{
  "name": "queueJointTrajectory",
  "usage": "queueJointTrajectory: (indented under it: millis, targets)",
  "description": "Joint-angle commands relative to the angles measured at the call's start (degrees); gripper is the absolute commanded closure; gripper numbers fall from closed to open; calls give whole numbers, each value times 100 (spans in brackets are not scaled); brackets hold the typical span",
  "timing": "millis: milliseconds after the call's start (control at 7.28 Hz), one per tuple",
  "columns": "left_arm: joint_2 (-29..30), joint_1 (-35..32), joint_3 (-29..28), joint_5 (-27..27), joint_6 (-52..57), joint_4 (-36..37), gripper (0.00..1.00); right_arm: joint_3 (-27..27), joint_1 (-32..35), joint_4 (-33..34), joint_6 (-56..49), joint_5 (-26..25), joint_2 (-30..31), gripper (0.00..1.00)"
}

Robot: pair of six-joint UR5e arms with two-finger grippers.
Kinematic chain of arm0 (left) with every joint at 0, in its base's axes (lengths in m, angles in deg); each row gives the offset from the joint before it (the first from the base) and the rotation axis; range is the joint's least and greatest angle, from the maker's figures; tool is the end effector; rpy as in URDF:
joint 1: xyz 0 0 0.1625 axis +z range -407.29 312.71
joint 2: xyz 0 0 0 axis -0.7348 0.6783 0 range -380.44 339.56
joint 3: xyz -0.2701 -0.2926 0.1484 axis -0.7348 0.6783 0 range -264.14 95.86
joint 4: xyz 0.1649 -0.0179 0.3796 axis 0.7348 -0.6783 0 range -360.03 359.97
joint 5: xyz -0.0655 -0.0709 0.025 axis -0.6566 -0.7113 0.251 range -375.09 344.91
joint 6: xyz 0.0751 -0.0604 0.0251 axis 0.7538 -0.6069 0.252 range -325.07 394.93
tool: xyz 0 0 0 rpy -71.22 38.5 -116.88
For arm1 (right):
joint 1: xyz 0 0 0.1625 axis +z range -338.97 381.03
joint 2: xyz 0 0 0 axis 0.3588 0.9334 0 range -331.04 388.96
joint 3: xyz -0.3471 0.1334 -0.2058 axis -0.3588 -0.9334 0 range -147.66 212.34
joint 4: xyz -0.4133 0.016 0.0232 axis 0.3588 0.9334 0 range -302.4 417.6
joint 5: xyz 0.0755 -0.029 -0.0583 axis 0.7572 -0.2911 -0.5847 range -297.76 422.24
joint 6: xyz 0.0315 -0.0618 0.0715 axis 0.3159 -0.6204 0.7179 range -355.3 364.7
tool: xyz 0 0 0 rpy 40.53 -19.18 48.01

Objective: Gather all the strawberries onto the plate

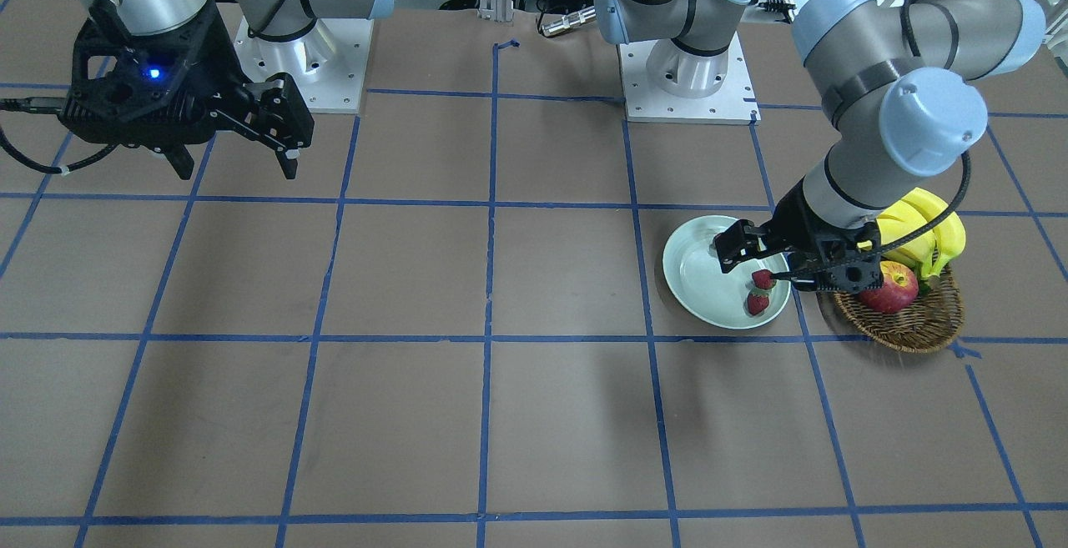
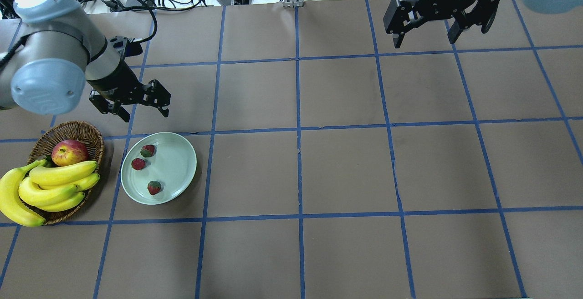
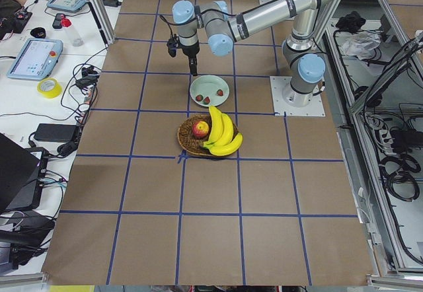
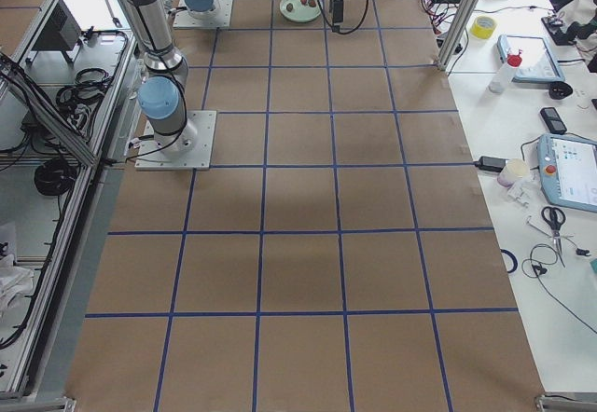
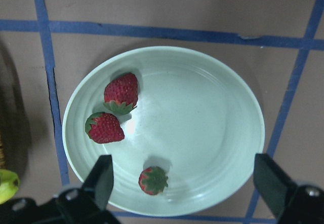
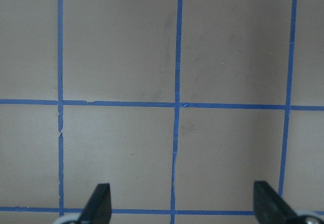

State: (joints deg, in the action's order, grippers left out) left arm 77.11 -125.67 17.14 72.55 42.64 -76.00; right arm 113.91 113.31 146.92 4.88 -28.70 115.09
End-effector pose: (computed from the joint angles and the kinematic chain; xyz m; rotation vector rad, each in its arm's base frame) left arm -0.0302 -0.5351 0.3498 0.1079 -3.0830 -0.1166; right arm 0.1526 -0.5202 0.5252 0.0566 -3.1242 0.1066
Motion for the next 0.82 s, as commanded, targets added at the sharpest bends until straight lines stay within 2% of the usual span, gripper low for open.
queueJointTrajectory:
  millis: [0,137,275,687]
  targets:
    - [-506,-394,-625,112,2,-803,0,0,0,7,0,7,0,0]
    - [-734,-762,-688,331,2,-919,0,0,0,7,0,7,0,0]
    - [-919,-923,-689,333,-15,-938,0,0,0,7,0,7,0,0]
    - [-1290,-933,-706,324,-15,-1412,0,0,0,7,0,-11,0,0]
